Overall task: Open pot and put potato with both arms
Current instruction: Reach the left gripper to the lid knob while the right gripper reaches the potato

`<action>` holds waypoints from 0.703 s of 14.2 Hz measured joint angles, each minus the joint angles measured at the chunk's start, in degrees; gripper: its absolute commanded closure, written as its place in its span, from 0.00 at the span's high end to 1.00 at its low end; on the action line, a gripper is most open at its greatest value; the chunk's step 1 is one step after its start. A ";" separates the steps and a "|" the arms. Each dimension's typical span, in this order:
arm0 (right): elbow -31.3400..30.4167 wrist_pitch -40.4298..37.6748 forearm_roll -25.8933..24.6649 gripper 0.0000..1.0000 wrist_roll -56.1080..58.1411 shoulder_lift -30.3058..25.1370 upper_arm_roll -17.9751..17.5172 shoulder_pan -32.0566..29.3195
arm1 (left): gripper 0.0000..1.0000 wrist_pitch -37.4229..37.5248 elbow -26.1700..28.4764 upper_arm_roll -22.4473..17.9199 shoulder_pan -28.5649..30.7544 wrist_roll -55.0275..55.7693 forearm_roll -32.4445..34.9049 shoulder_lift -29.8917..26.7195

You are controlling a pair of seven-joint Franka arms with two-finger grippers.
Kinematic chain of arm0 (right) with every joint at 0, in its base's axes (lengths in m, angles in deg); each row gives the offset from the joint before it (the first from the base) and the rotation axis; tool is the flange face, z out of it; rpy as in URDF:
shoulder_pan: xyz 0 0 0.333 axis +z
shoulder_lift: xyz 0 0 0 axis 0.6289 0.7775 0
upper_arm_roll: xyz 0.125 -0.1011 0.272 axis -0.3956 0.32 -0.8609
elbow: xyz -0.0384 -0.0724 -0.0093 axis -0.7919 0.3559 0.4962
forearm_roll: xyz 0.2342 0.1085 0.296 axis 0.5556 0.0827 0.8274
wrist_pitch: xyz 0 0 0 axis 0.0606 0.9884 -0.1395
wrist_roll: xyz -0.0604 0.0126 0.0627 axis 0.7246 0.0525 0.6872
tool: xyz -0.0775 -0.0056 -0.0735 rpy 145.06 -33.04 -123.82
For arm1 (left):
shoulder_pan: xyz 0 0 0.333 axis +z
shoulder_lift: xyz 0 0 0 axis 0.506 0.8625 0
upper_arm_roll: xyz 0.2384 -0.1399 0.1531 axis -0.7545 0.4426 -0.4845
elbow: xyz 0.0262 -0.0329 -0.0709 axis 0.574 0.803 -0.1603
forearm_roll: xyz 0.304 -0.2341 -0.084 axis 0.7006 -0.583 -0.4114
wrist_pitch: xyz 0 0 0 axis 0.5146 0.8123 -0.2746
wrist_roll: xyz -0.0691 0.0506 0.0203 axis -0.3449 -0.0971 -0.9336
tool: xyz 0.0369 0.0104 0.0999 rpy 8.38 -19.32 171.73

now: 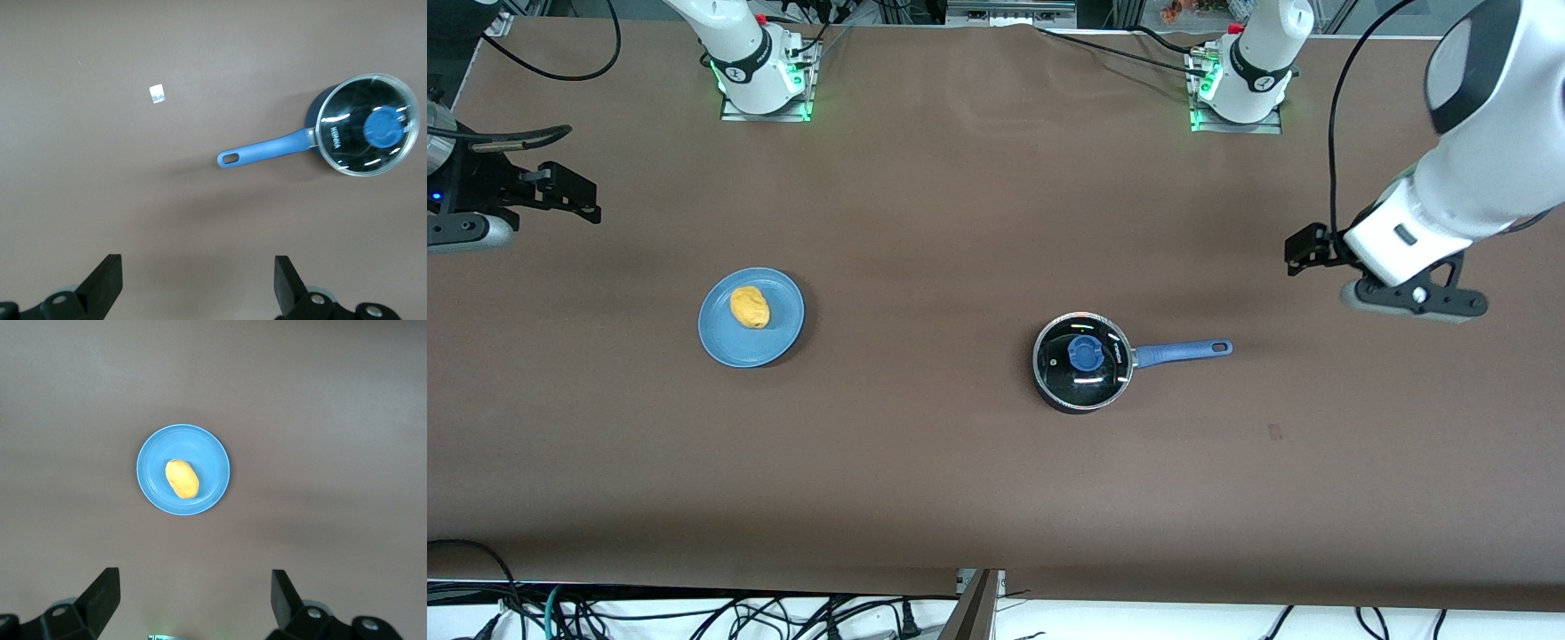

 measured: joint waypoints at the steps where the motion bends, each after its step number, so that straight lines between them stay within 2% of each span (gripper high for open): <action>1: 0.00 0.50 0.00 1.00 0.02 0.27 -0.09 0.02 | 1.00 0.06 0.02 -0.17 0.03 0.00 0.63 2.03; 4: -0.21 3.94 -0.31 1.00 0.06 1.80 -0.50 0.80 | 1.00 -0.14 -0.87 -0.48 0.16 1.59 -0.76 7.10; 6: -1.60 7.52 -1.55 1.00 0.06 3.46 -0.55 1.39 | 1.00 -0.12 -1.48 0.28 -0.54 9.28 -4.07 7.61; 10: -4.97 13.53 -2.33 1.00 0.07 7.61 -0.54 1.47 | 1.00 -2.12 -2.03 1.07 -7.02 21.19 -7.27 8.90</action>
